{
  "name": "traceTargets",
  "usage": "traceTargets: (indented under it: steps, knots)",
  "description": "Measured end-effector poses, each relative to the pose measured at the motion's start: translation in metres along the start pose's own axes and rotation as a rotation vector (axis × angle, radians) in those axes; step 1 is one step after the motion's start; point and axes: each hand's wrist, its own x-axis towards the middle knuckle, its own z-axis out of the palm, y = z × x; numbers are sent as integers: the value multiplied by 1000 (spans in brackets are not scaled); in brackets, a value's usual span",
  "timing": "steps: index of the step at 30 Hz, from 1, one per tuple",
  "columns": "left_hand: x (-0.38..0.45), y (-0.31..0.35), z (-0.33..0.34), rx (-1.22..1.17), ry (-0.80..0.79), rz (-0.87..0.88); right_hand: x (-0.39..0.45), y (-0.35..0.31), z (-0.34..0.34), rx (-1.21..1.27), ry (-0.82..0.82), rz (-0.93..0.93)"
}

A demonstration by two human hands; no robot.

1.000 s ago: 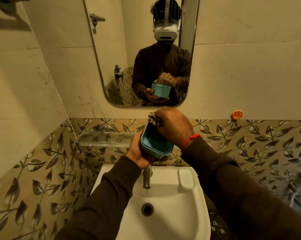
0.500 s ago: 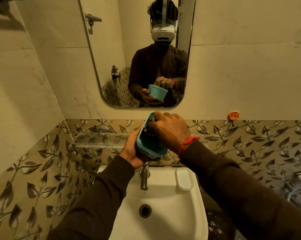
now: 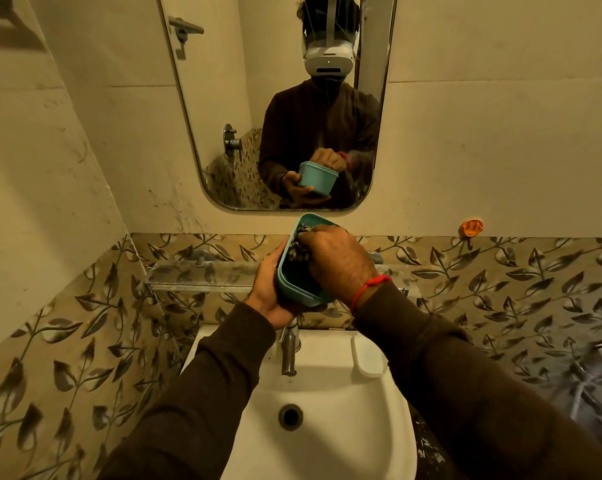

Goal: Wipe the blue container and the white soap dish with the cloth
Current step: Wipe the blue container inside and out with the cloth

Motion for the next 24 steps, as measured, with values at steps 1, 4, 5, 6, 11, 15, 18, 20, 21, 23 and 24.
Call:
traceTargets:
  steps: [1,4,5,6,11,15,18,20,21,23,24]
  knots:
    - [1,2,-1,-2,-7,7,0,1,-2,55,-42,-51]
    - [1,8,-9,-29,-37,3,-8,7,-8,182,-250,-266]
    - [1,8,-12,-42,-48,-1,-10,7,-8,215,-333,-341]
    - [1,7,-15,-42,-57,-8,-11,8,-7,232,-397,-405]
    - [3,1,-18,-36,-28,-47,-12,5,-16,-120,-479,-479]
    - [5,10,-20,24,-5,-38,-14,0,-14,-337,-271,-379]
    - [9,13,-20,83,13,-22,-10,-6,-11,-380,-187,-183]
    - [10,15,-17,112,19,-24,-9,-11,-8,-429,-156,-130]
    - [10,16,-16,124,17,-25,-9,-13,-6,-443,-146,-114]
    - [10,16,-17,135,14,-9,-10,-14,-5,-470,-158,-106]
    - [11,15,-19,124,13,13,-10,-13,-6,-481,-178,-108]
